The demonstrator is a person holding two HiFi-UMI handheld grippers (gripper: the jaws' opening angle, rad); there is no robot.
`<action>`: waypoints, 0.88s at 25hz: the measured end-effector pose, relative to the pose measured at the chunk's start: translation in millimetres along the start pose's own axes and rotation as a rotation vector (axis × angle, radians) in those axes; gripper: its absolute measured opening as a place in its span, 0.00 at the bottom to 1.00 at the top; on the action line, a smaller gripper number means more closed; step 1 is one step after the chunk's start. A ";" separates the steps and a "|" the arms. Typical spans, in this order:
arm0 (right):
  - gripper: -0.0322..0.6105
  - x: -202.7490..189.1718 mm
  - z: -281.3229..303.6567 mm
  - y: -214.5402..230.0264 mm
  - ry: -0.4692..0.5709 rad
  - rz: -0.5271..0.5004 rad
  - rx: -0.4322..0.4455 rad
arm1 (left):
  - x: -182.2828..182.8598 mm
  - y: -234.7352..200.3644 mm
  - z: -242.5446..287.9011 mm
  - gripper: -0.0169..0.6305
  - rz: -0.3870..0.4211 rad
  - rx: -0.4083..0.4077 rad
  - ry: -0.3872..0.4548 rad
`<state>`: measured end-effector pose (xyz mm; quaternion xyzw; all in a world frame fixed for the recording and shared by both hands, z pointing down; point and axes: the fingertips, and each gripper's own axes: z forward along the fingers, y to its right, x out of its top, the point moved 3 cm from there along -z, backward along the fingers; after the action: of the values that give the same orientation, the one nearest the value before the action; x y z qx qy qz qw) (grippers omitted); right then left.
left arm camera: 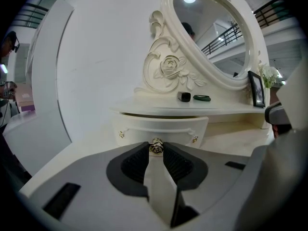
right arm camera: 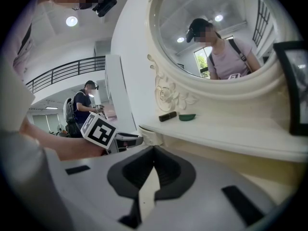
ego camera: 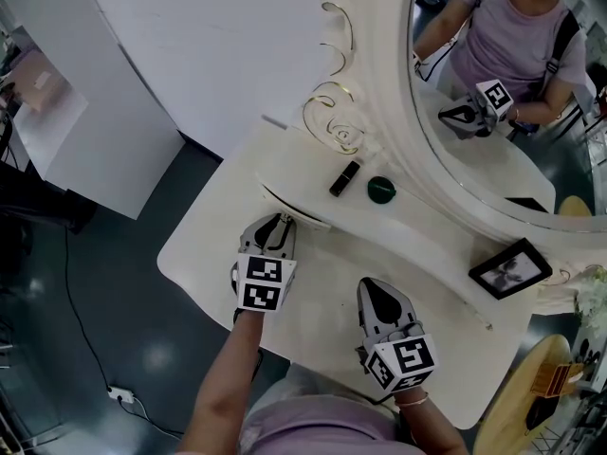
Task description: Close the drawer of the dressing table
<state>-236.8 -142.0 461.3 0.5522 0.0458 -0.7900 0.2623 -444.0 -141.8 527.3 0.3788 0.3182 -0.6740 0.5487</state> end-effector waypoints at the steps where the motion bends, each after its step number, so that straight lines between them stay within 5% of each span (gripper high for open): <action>1: 0.05 0.1 0.0 -0.2 0.000 0.000 -0.001 | 1.3 0.3 1.2 0.18 0.001 -0.002 0.002; 22: 0.05 -0.2 -3.7 1.6 -0.005 -0.009 -0.012 | 12.5 3.6 21.3 0.17 -0.026 -0.024 0.018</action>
<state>-232.9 -141.9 460.3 0.5483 0.0525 -0.7924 0.2622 -445.2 -166.8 527.4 0.3740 0.3359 -0.6738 0.5416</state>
